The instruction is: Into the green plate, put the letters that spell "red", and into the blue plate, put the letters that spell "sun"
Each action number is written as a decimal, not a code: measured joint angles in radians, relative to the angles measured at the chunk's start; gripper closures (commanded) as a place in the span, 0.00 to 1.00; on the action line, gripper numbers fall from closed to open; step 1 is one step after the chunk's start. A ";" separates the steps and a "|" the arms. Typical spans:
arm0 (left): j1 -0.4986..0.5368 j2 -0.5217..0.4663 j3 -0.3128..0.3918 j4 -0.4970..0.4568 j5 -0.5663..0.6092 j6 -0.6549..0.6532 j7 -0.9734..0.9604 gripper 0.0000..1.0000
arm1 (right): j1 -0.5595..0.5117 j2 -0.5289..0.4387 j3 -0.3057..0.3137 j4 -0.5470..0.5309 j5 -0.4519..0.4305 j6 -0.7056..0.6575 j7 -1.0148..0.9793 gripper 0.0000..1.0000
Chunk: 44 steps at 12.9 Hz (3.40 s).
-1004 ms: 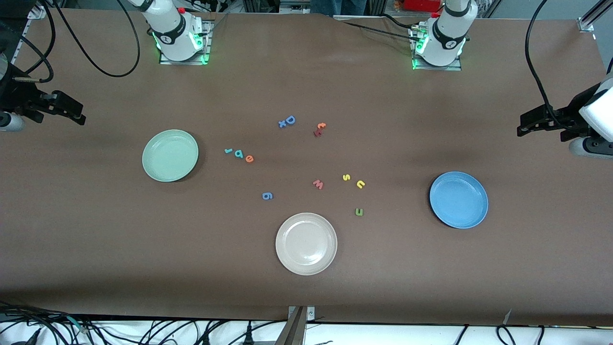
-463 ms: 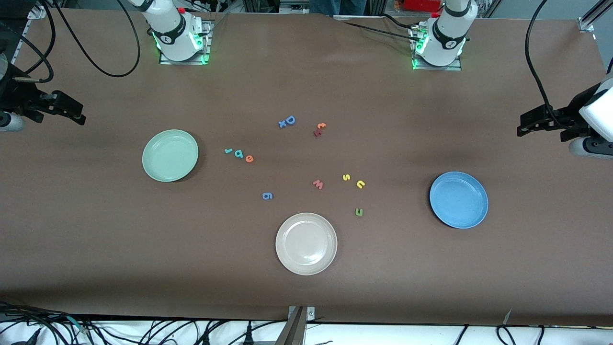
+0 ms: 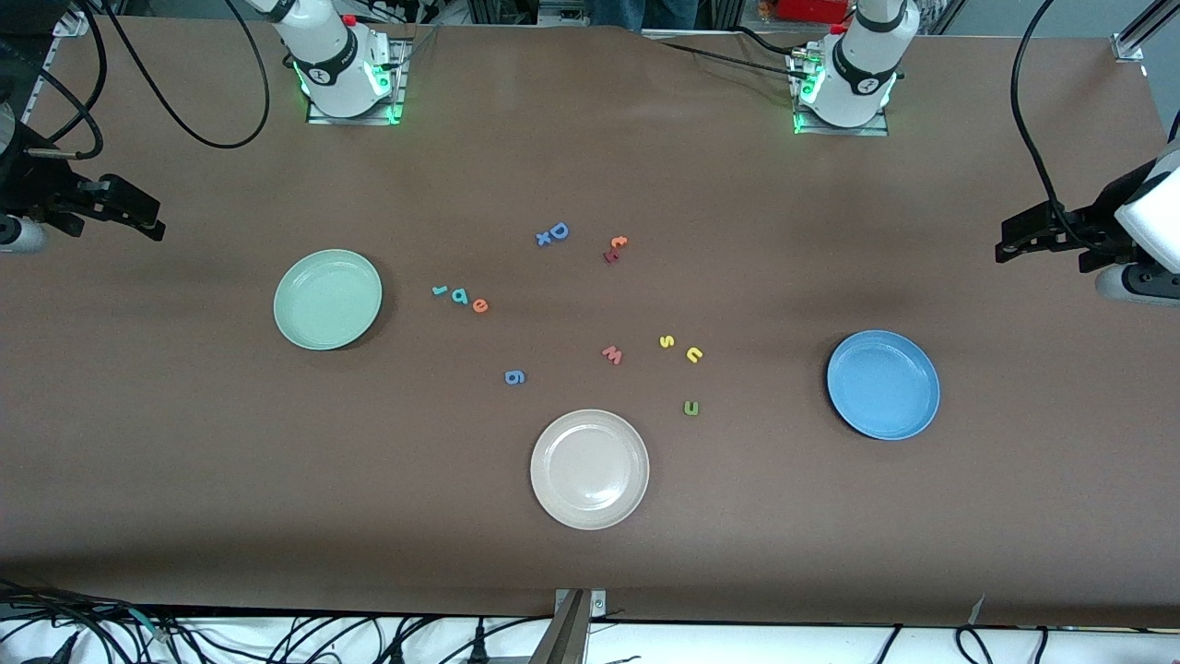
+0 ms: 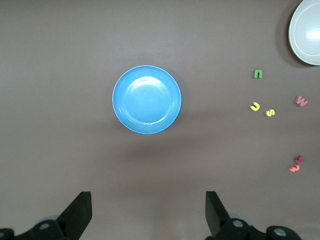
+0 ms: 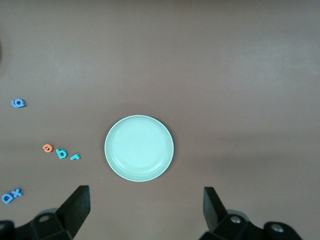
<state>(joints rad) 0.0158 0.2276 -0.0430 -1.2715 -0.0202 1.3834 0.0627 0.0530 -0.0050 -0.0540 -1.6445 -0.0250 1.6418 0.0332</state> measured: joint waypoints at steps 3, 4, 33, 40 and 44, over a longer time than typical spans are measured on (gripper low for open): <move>0.000 0.000 0.000 0.000 0.000 0.000 0.000 0.00 | 0.000 0.000 0.000 0.000 0.000 0.000 0.000 0.00; 0.000 0.000 0.000 0.000 0.000 0.000 0.000 0.00 | 0.000 0.000 0.000 0.000 0.000 0.000 0.000 0.00; -0.069 0.068 -0.009 -0.012 -0.027 0.091 -0.087 0.00 | 0.268 0.204 0.028 -0.008 0.026 0.114 0.267 0.02; -0.201 0.086 -0.011 -0.178 -0.027 0.322 -0.237 0.01 | 0.412 0.320 0.029 -0.229 0.026 0.471 0.788 0.09; -0.279 0.104 -0.012 -0.266 -0.027 0.473 -0.384 0.03 | 0.493 0.401 0.030 -0.259 0.026 0.596 1.075 0.14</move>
<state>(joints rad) -0.2637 0.3319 -0.0552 -1.5374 -0.0468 1.8565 -0.3210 0.5464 0.3963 -0.0242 -1.9037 0.0011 2.2382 1.1078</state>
